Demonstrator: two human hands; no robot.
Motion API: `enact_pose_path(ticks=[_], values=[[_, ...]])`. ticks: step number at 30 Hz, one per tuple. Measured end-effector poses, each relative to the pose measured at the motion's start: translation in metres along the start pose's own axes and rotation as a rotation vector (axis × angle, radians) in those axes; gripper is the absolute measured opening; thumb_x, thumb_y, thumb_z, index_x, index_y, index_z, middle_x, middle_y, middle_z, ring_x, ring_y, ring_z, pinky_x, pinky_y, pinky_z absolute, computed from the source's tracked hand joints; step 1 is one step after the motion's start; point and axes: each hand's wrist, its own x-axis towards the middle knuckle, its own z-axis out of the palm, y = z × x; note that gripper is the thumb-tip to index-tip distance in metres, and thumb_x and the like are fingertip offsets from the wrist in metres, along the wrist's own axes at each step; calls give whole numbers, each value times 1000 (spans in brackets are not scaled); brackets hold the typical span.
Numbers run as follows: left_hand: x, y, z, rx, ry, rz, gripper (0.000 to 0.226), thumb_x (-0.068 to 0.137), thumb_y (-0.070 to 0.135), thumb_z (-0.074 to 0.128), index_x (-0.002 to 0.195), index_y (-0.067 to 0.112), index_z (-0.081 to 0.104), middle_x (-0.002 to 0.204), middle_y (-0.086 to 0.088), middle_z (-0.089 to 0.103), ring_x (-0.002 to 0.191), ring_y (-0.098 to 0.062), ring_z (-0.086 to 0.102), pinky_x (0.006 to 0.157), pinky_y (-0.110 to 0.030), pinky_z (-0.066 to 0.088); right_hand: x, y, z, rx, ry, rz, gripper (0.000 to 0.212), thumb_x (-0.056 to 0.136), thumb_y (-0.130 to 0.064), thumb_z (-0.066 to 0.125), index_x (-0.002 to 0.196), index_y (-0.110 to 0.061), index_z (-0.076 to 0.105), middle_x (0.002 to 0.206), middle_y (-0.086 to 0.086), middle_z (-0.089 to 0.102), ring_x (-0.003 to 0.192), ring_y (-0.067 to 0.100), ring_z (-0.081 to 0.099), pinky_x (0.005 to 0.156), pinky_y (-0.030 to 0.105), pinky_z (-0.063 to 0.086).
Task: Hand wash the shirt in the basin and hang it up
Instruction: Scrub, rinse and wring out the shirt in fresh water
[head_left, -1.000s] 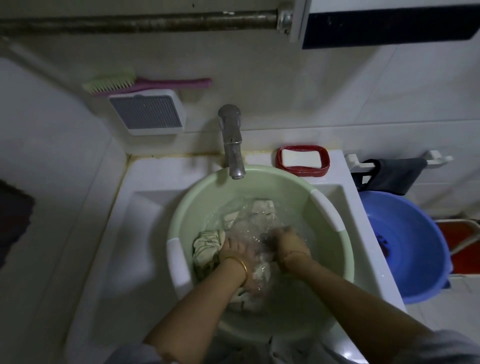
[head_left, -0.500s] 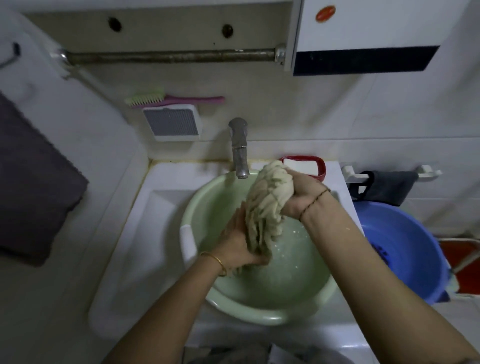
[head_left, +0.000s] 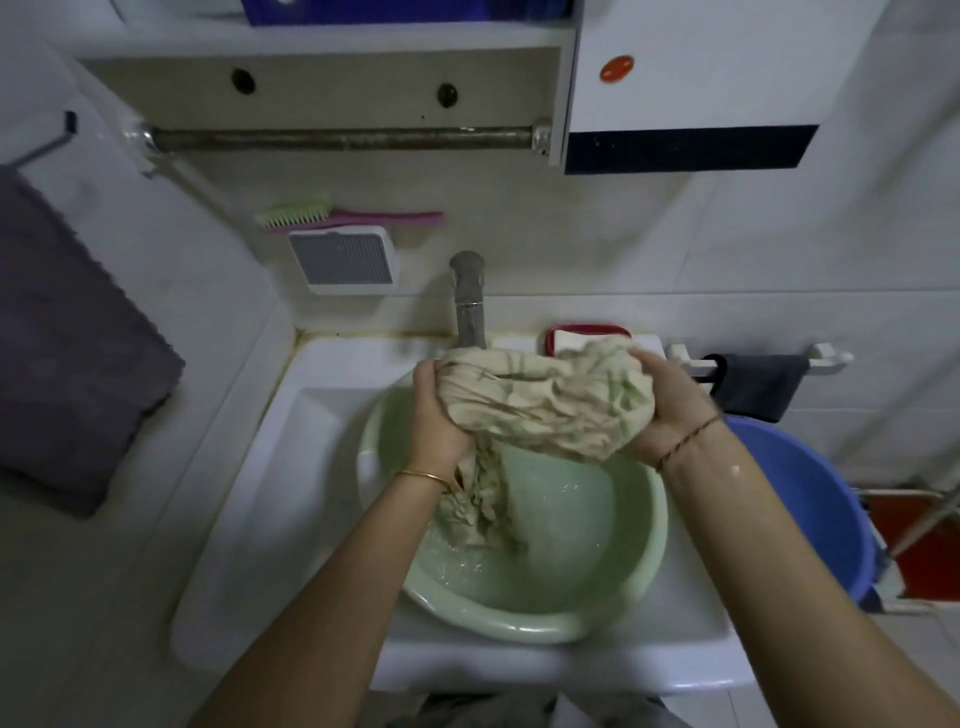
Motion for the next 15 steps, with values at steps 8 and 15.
enact_pose_path(ticks=[8,15], values=[[10,38,2,418,-126,181,31,88,8,49,118,18,46,104,-3,53,88,-20,50,65,-22,29,40,48,-88,-1011,484,43,20,95,-17,50,93,0,60,92,18,58,78,31,56,77,42,51],[9,58,10,606,-191,438,49,86,-4,50,131,15,50,124,-12,52,110,-28,53,93,-32,42,29,49,-124,-1828,840,-125,30,95,-4,35,122,-6,45,128,16,42,117,35,42,92,44,41]])
